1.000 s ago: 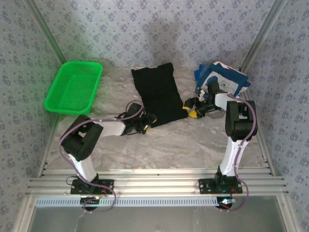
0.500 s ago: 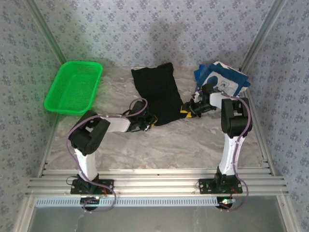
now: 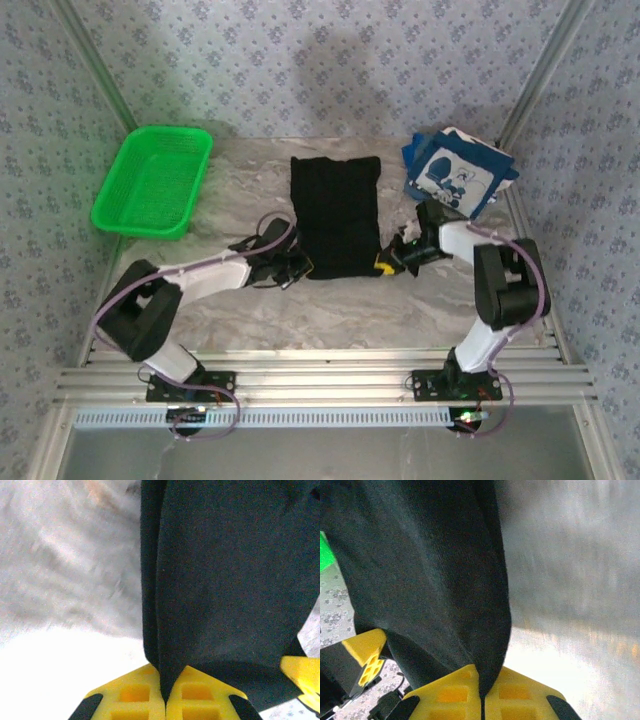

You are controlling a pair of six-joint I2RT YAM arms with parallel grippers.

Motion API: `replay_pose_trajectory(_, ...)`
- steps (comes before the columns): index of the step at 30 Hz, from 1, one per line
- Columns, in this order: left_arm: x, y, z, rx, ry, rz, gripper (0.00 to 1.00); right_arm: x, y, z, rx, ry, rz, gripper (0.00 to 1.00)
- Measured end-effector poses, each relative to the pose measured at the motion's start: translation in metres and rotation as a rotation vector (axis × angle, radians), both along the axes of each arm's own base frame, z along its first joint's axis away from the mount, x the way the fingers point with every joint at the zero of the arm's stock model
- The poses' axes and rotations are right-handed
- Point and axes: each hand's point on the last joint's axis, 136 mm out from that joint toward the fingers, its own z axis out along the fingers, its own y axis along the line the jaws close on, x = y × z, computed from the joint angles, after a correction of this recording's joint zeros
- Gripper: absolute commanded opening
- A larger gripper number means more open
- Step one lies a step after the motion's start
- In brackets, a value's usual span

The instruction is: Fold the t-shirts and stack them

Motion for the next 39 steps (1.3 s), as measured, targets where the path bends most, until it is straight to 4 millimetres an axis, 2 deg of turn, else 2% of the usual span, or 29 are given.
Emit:
replay_pose_trajectory(4,-0.042,0.010,0.005,0.053,0.011,-0.055,0.00,-0.053,0.010,0.002,-0.040,0.037,0.007,0.00)
replay_pose_trajectory(7,-0.068,0.013,0.014,0.063,0.004,-0.090,0.00,-0.079,0.013,0.011,-0.061,0.031,-0.001,0.00)
replay_pose_trajectory(13,-0.093,0.017,0.027,0.046,-0.006,-0.108,0.00,-0.101,0.016,0.036,-0.070,-0.024,-0.043,0.00)
replay_pose_trajectory(17,-0.096,0.019,0.037,0.036,-0.014,-0.108,0.00,-0.106,0.014,0.048,-0.075,-0.025,-0.089,0.00)
replay_pose_trajectory(23,-0.072,0.014,0.077,-0.040,-0.051,-0.076,0.00,-0.086,0.016,0.089,-0.081,-0.081,-0.132,0.00)
replay_pose_trajectory(27,-0.050,0.018,0.091,-0.085,-0.041,-0.042,0.00,-0.067,0.021,0.114,-0.082,-0.127,-0.128,0.00)
replay_pose_trajectory(31,-0.025,0.023,0.100,-0.114,-0.021,-0.022,0.00,-0.040,0.023,0.123,-0.100,-0.144,-0.127,0.00)
replay_pose_trajectory(36,0.011,0.017,0.119,-0.145,-0.029,-0.037,0.00,-0.002,0.018,0.131,-0.122,-0.168,-0.137,0.00)
replay_pose_trajectory(39,0.030,0.015,0.122,-0.158,-0.029,-0.043,0.00,0.021,0.016,0.137,-0.128,-0.188,-0.136,0.00)
